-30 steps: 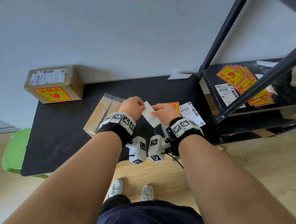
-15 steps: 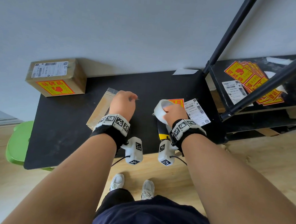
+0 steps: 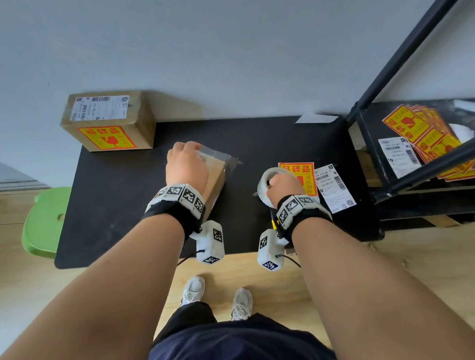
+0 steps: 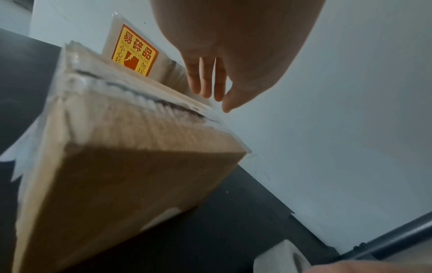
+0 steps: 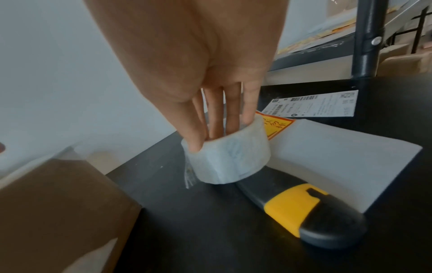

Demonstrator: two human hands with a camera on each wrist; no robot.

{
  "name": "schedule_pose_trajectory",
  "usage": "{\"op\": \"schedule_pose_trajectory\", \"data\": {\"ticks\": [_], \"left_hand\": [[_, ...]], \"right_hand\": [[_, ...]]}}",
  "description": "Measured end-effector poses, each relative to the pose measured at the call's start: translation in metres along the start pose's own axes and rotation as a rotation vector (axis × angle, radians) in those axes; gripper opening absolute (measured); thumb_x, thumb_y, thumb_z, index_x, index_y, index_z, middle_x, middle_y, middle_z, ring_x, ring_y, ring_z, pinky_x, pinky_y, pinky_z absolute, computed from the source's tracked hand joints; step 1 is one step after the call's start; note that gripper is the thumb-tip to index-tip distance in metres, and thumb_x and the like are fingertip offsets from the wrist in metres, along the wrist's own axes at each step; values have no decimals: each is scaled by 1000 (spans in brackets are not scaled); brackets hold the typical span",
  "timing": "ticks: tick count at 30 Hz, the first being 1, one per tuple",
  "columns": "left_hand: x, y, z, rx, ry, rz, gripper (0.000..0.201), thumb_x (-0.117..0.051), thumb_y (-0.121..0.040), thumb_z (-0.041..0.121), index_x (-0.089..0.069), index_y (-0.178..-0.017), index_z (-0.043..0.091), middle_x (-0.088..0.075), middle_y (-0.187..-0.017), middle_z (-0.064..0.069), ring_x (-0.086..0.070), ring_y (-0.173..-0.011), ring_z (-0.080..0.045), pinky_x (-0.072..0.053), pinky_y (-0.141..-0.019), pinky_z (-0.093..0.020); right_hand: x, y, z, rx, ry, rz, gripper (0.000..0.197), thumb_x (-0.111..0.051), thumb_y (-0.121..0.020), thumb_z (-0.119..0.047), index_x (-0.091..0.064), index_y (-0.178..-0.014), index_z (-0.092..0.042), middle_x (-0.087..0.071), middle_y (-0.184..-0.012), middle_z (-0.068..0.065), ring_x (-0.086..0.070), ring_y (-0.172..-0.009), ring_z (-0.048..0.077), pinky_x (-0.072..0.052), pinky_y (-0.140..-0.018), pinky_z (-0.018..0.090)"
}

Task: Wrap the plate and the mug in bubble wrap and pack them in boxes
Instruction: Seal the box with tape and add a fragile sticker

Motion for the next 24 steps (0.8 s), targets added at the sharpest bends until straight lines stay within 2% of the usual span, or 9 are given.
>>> {"op": "schedule_pose_trajectory", "data": {"ticks": [3, 6, 9, 11, 14, 19, 21, 22, 24], "left_hand": [[6, -9, -8, 83, -6, -102, 39, -45, -94, 13, -52, -132, 15, -45, -137, -8, -47, -123, -27, -38, -97, -35], [12, -16, -14, 120, -53, -143, 41, -46, -95, 14, -48, -136, 14, -45, -138, -9, -53, -118, -29, -41, -90, -34], [16, -19, -22, 116, -96, -187, 31, -51, -94, 19, -59, -125, 15, -62, -123, -8, -58, -111, -27, -41, -81, -32], [20, -18, -30, 121, -80, -204, 25, -54, -93, 23, -64, -115, 16, -67, -112, -6, -61, -104, -25, -40, -75, -28], [24, -13, -37, 122, -46, -205, 22, -57, -92, 23, -67, -110, 16, -69, -105, -3, -62, -97, -23, -40, -72, -27], [28, -7, -44, 145, 29, -204, 10, -60, -89, 20, -69, -90, 17, -60, -79, 4, -56, -79, -18, -40, -70, -26], [30, -7, -47, 159, 61, -218, 11, -61, -89, 20, -63, -78, 22, -57, -75, 6, -55, -79, -17, -40, -70, -26], [30, -7, -49, 169, 86, -228, 10, -62, -89, 21, -60, -80, 24, -57, -78, 7, -55, -80, -16, -40, -71, -26], [29, -7, -51, 174, 145, -252, 8, -62, -89, 21, -65, -94, 27, -61, -86, 9, -57, -83, -14, -43, -74, -27]], "right_hand": [[11, 2, -14, 26, -145, 114, 26, -52, -92, -17, -68, -113, -12, -66, -114, 8, -62, -106, 29, -49, -88, 36], [13, 7, -39, 93, -281, 164, 20, -53, -91, -14, -73, -96, -18, -71, -100, 0, -66, -93, 24, -54, -79, 34], [7, 12, -60, 144, -332, 162, 23, -53, -88, -15, -75, -84, -14, -72, -86, 4, -66, -83, 26, -57, -76, 42], [2, 16, -71, 175, -349, 158, 22, -56, -90, -17, -76, -88, -12, -73, -90, 5, -66, -87, 26, -56, -80, 41], [-4, 20, -82, 204, -372, 167, 21, -58, -93, -21, -76, -101, -13, -72, -105, 4, -64, -99, 22, -49, -85, 30], [-13, 22, -95, 195, -376, 172, 22, -59, -92, -20, -75, -99, -6, -72, -103, 11, -65, -101, 26, -49, -87, 34], [-15, 22, -97, 177, -380, 162, 23, -60, -92, -22, -75, -104, -10, -72, -109, 7, -64, -105, 23, -47, -88, 29], [-16, 21, -99, 165, -384, 146, 25, -60, -93, -23, -73, -110, -12, -70, -114, 5, -62, -110, 22, -45, -89, 28], [-19, 20, -99, 138, -407, 105, 30, -59, -94, -25, -69, -120, -14, -66, -124, 3, -58, -118, 20, -42, -96, 28]]}}
Point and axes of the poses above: each hand's wrist, its own y-axis away from the middle knuckle, its own x-axis out of the back of the hand, z = x × y, the point moved 4 cm from there along -y, towards the middle knuckle
